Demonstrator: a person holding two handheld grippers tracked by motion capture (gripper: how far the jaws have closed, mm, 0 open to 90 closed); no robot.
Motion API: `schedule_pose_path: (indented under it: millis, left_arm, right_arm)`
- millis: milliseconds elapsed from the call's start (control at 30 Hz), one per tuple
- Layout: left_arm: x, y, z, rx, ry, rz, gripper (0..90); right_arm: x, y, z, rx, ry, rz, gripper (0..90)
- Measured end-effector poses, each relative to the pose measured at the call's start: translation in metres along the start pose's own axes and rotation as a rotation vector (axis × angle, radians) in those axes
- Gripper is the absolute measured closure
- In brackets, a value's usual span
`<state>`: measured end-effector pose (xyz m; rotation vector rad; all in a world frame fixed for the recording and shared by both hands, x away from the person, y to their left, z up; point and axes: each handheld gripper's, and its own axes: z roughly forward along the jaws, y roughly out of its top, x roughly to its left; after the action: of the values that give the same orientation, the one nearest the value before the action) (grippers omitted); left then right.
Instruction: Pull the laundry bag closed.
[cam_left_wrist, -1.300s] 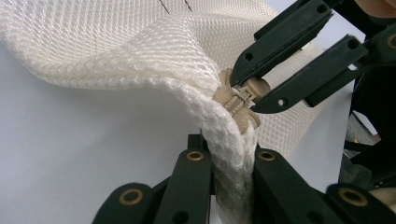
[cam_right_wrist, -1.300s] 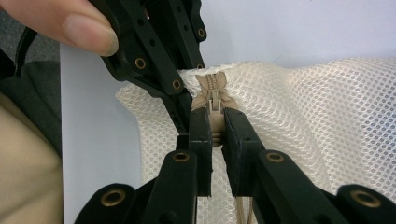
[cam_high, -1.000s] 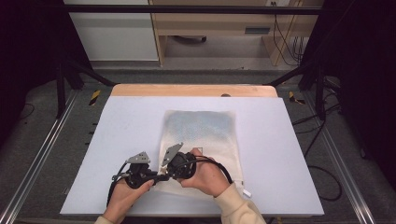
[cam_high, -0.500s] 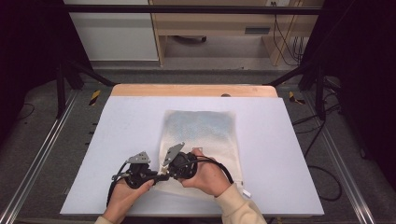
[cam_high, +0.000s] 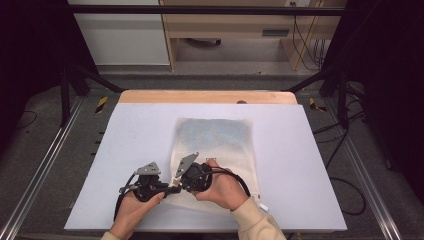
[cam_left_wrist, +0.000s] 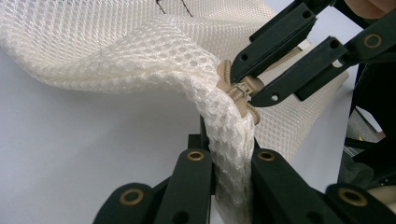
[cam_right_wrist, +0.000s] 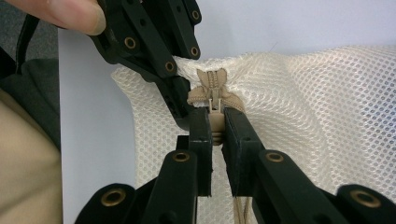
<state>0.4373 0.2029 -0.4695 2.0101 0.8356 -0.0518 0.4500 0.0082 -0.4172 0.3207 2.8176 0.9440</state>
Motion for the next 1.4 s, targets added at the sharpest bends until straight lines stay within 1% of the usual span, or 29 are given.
schedule_pose_path:
  millis: [200,367,467,633,667,767,833,867,933,1067,1167,1200,1233,1267,1300,1400]
  left_arm:
    - [-0.0001,0.0000,0.0000,0.000,-0.001,-0.001,88.4]
    - [-0.0011,0.0001,0.0006,0.009,0.008,0.010,88.4]
    - [-0.0014,0.0000,0.0014,0.014,0.015,0.012,88.2]
    - [-0.0015,-0.0001,0.0019,0.015,0.014,0.009,88.2]
    - [-0.0014,-0.0003,0.0025,0.015,0.012,0.009,88.1]
    - [-0.0017,-0.0007,0.0032,0.018,0.014,0.007,87.8]
    - [-0.0024,-0.0008,0.0033,0.014,0.025,0.006,87.3]
    - [-0.0030,-0.0004,0.0030,0.016,0.024,0.013,84.6]
    - [-0.0037,-0.0002,0.0030,0.013,0.031,0.012,78.3]
    - [-0.0044,-0.0001,0.0014,0.008,0.029,0.008,72.0]
    - [-0.0047,-0.0003,-0.0011,0.003,0.029,0.004,72.2]
    - [-0.0050,0.0002,-0.0038,-0.001,0.036,0.005,73.0]
    - [-0.0050,0.0002,-0.0038,-0.001,0.036,0.005,76.1]
    - [-0.0048,0.0004,-0.0048,0.001,0.047,0.008,76.1]
    - [-0.0042,0.0004,-0.0052,0.005,0.049,0.006,82.2]
    - [-0.0034,0.0007,-0.0046,0.018,0.054,0.006,84.3]
  right_arm:
    - [0.0004,-0.0003,-0.0003,0.003,-0.002,-0.004,82.6]
    - [0.0005,-0.0005,-0.0002,0.001,0.000,0.000,82.5]
    - [0.0012,0.0017,-0.0011,-0.015,-0.008,-0.001,82.5]
    - [0.0023,0.0053,-0.0018,-0.038,-0.012,-0.009,82.5]
    - [0.0030,0.0066,-0.0017,-0.045,-0.018,-0.009,82.4]
    - [0.0033,0.0079,-0.0008,-0.046,-0.021,-0.015,82.4]
    - [0.0033,0.0081,0.0004,-0.045,-0.018,-0.016,82.4]
    - [0.0025,0.0080,0.0003,-0.046,-0.019,-0.015,82.4]
    - [0.0021,0.0077,-0.0003,-0.047,-0.022,-0.009,82.4]
    - [0.0009,0.0069,-0.0007,-0.049,-0.025,-0.001,82.4]
    - [0.0008,0.0065,-0.0001,-0.045,-0.022,-0.004,82.4]
    - [0.0012,0.0064,0.0003,-0.038,-0.021,-0.004,82.4]
    - [0.0012,0.0064,0.0003,-0.038,-0.021,-0.004,82.4]
    - [0.0012,0.0064,0.0005,-0.038,-0.021,-0.006,82.4]
    - [0.0009,0.0063,0.0006,-0.038,-0.018,-0.007,82.4]
    - [0.0014,0.0064,0.0011,-0.036,-0.020,-0.007,82.4]
